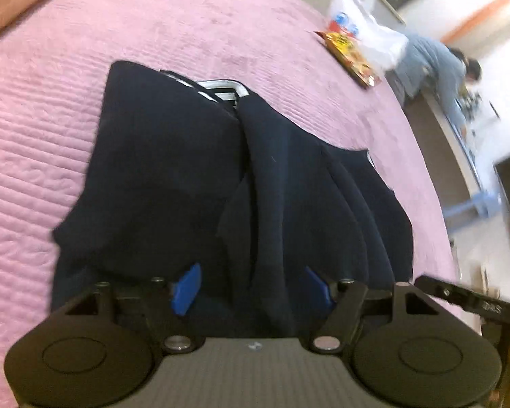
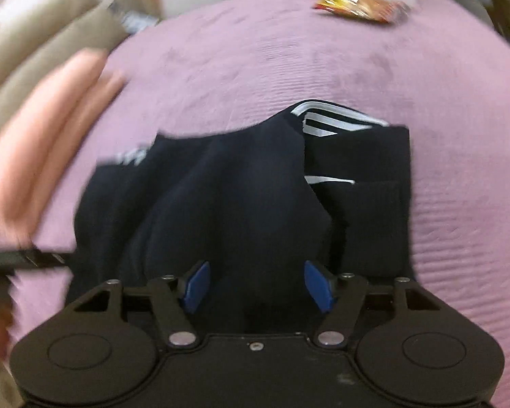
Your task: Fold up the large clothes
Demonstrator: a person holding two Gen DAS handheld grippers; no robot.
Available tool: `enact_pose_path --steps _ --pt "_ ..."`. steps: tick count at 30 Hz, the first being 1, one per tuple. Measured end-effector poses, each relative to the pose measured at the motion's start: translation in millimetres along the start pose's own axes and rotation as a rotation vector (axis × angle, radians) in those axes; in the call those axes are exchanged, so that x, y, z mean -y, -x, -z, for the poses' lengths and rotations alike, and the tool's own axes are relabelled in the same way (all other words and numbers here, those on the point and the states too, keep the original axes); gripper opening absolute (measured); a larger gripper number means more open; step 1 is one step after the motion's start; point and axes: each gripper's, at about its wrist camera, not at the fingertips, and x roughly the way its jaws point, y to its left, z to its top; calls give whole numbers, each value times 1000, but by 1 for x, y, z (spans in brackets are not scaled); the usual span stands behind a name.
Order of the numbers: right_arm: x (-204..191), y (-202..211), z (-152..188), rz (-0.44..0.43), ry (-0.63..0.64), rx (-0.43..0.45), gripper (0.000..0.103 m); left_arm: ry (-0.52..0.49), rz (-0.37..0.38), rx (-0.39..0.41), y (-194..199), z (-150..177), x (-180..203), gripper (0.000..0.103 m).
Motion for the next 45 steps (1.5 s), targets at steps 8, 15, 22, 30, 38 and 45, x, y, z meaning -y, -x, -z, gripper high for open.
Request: enact_pose_path --steps 8,15,22,30,38,45 --pt "20 -36 9 98 -271 -60 67 53 -5 -25 -56 -3 9 63" --pt "8 7 -1 -144 -216 102 14 127 204 164 -7 -2 0 15" --pt "33 20 9 -232 -254 59 19 212 317 155 1 11 -40 20" --pt "51 -16 30 -11 -227 -219 43 6 -64 33 12 43 -25 45" --pt "-19 3 -11 -29 10 10 42 -114 141 109 10 18 37 44" --pt "-26 -71 27 135 131 -102 0 -140 -14 14 -65 68 38 15"
